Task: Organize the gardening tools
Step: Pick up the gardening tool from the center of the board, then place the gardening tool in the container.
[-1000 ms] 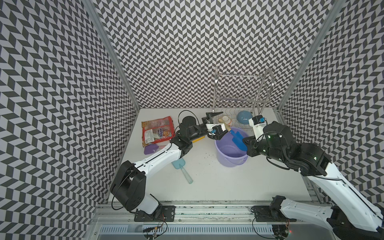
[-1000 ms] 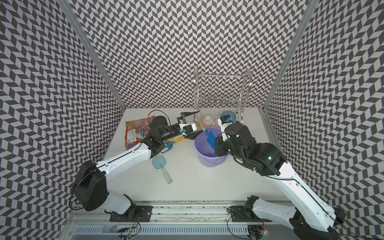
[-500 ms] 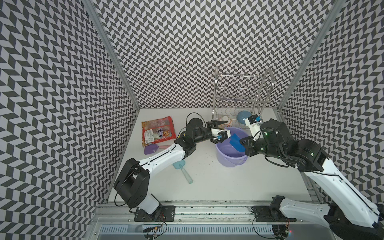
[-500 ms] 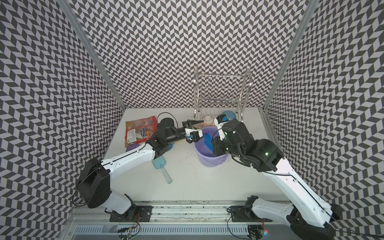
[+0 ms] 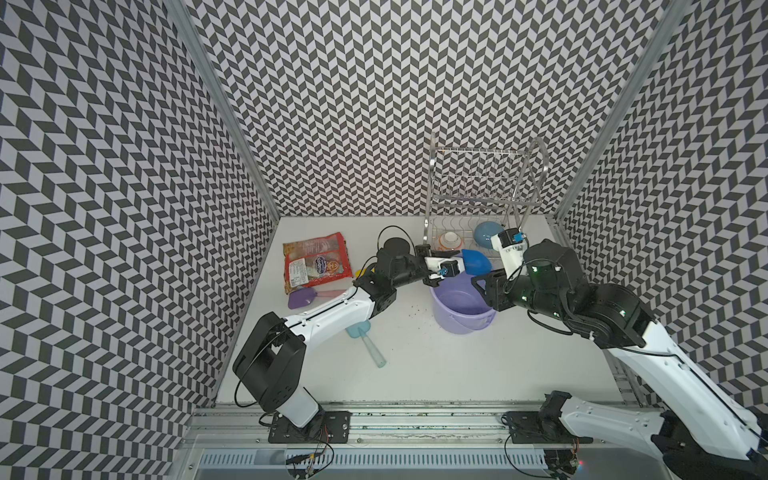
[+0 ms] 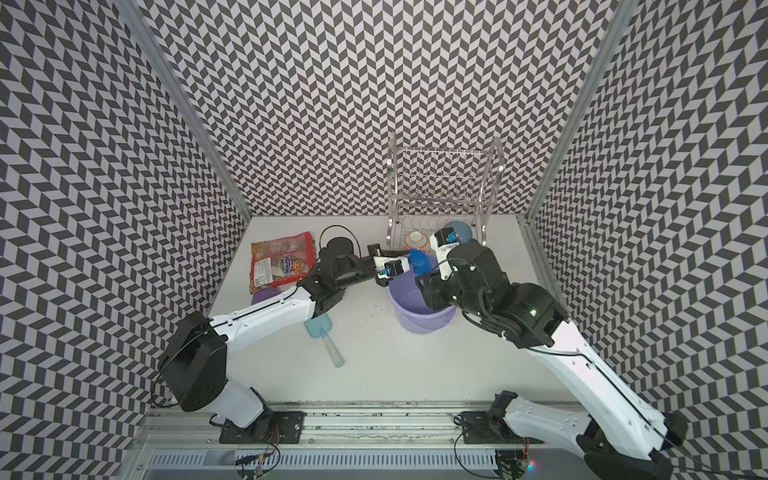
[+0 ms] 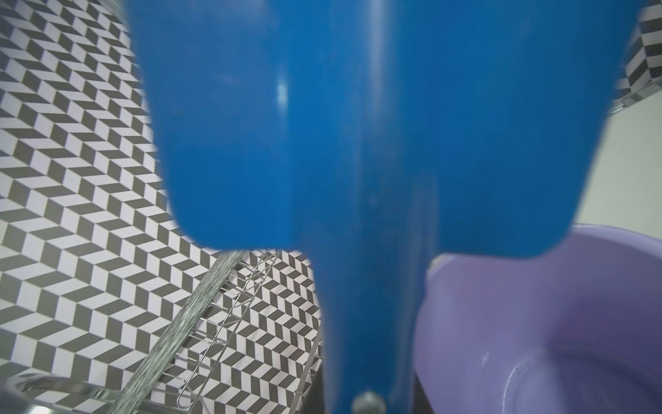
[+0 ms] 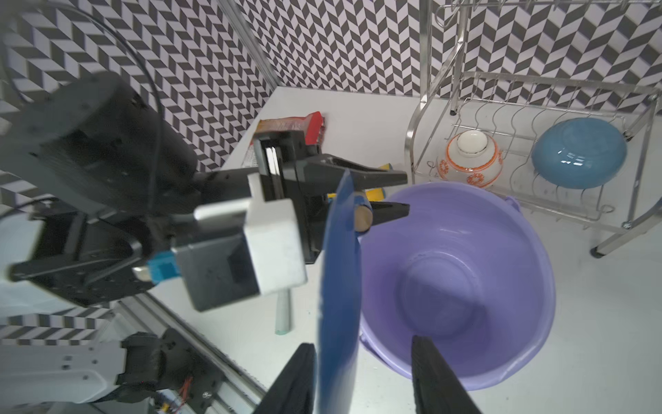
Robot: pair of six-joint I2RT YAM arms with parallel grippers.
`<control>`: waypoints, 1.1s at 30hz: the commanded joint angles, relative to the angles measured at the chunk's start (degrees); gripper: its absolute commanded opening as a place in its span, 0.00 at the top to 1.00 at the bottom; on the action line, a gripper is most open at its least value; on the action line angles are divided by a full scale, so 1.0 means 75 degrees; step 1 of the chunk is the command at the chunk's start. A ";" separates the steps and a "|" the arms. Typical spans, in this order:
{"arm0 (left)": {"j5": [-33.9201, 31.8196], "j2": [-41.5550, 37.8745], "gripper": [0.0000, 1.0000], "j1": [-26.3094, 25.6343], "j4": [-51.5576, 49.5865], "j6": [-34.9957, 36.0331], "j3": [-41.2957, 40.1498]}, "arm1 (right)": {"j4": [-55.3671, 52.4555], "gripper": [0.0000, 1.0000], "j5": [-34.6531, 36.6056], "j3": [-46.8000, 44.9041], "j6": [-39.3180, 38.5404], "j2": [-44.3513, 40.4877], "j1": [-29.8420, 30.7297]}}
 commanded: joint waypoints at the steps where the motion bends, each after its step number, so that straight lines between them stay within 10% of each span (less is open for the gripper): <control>1: -0.0090 -0.0198 1.00 -0.0027 0.0540 -0.0511 0.0074 | 0.0770 0.54 0.0362 -0.0191 0.0177 -0.0346 0.0041; 12: -0.0066 -0.0272 1.00 -0.0252 0.0555 -0.0507 -0.0047 | 0.2670 0.49 0.0776 -0.0704 0.0243 -0.0808 0.0038; 21: 0.0171 -0.0385 0.94 -0.0309 0.0775 -0.0746 -0.0097 | 0.2725 1.00 0.1334 -0.0623 0.0176 -0.0499 0.0041; 29: 0.0306 -0.0535 0.15 -0.0311 0.1039 -0.1187 -0.0209 | 0.2100 1.00 0.2105 -0.0125 0.0160 -0.0447 0.0036; 33: 0.0053 -0.0658 0.00 -0.0301 0.1252 -0.1308 -0.0372 | 0.1525 1.00 0.2468 0.0263 0.0180 -0.0368 0.0041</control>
